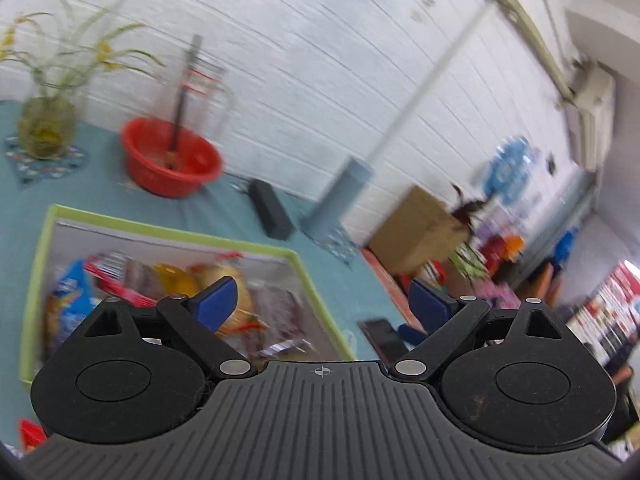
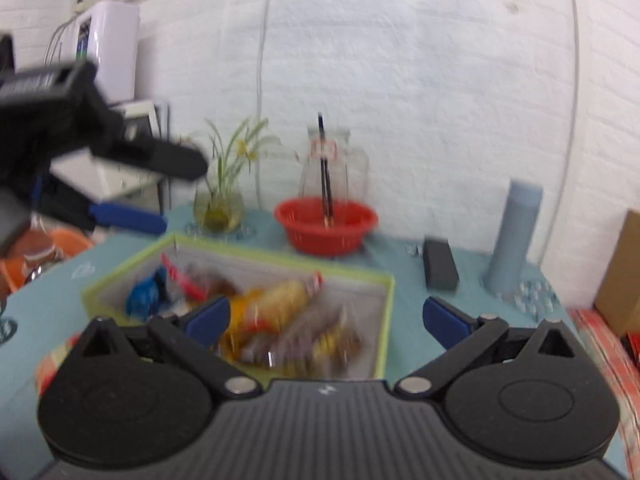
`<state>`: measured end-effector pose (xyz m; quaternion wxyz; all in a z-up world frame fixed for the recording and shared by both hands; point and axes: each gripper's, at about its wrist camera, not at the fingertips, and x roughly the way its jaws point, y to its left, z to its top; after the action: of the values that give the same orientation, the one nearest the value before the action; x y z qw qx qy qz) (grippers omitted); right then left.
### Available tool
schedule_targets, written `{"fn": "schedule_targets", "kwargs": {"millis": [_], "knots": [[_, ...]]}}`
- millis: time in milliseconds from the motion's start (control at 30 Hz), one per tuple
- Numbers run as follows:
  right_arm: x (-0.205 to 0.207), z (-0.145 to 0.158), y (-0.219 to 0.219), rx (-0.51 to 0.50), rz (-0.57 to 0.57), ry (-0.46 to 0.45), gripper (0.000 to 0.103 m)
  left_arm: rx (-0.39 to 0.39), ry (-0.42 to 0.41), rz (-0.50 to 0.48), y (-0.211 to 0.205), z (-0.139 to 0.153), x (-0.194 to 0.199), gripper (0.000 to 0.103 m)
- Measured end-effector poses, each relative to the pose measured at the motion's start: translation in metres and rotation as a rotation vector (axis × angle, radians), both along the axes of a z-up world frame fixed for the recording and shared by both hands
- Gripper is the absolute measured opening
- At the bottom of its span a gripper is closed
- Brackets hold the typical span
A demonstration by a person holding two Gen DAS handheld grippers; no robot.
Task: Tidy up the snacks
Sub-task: 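Move both grippers to the green pea snack packet and close, then lift the pea packet over the green box and release it inside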
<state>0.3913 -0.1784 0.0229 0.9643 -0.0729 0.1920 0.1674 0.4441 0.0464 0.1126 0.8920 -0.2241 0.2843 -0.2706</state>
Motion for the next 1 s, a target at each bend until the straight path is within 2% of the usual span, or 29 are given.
{"fn": "schedule_targets", "kwargs": {"millis": [67, 200, 300, 367, 433, 467, 500, 533, 567, 633, 700, 833, 1000], "knots": [[-0.015, -0.02, -0.009, 0.001, -0.028, 0.054, 0.102, 0.025, 0.025, -0.093, -0.023, -0.006, -0.004, 0.076], [-0.038, -0.06, -0.016, 0.052, 0.006, 0.176, 0.102, 0.181, 0.097, -0.199, -0.061, -0.035, -0.018, 0.07], [-0.043, -0.077, -0.004, 0.059, 0.057, 0.215, 0.102, 0.27, 0.184, -0.185, -0.073, -0.067, -0.02, 0.065], [-0.039, -0.082, 0.005, 0.055, 0.083, 0.221, 0.102, 0.308, 0.213, -0.17, -0.075, -0.084, -0.018, 0.063], [-0.034, -0.086, 0.012, 0.035, 0.083, 0.228, 0.102, 0.34, 0.256, -0.154, -0.078, -0.098, -0.009, 0.057], [-0.032, -0.088, 0.014, 0.023, 0.079, 0.23, 0.101, 0.348, 0.275, -0.151, -0.08, -0.104, -0.005, 0.051], [-0.031, -0.089, 0.015, 0.016, 0.078, 0.228, 0.1, 0.349, 0.28, -0.162, -0.081, -0.109, 0.0, 0.05], [-0.03, -0.089, 0.016, 0.016, 0.079, 0.232, 0.096, 0.35, 0.291, -0.165, -0.083, -0.114, 0.004, 0.049], [-0.028, -0.09, 0.016, 0.02, 0.082, 0.243, 0.091, 0.353, 0.31, -0.162, -0.084, -0.119, 0.008, 0.043], [-0.029, -0.092, 0.019, 0.005, 0.086, 0.23, 0.081, 0.352, 0.3, -0.16, -0.085, -0.122, 0.009, 0.035], [-0.034, -0.091, 0.022, -0.019, 0.098, 0.224, 0.073, 0.363, 0.313, -0.16, -0.083, -0.122, 0.006, 0.014], [-0.054, -0.088, 0.027, -0.033, 0.135, 0.236, 0.07, 0.325, 0.35, -0.162, -0.071, -0.123, -0.02, 0.013], [-0.107, -0.089, 0.03, -0.041, 0.17, 0.251, 0.071, 0.3, 0.343, -0.137, -0.066, -0.124, -0.081, 0.015]]}}
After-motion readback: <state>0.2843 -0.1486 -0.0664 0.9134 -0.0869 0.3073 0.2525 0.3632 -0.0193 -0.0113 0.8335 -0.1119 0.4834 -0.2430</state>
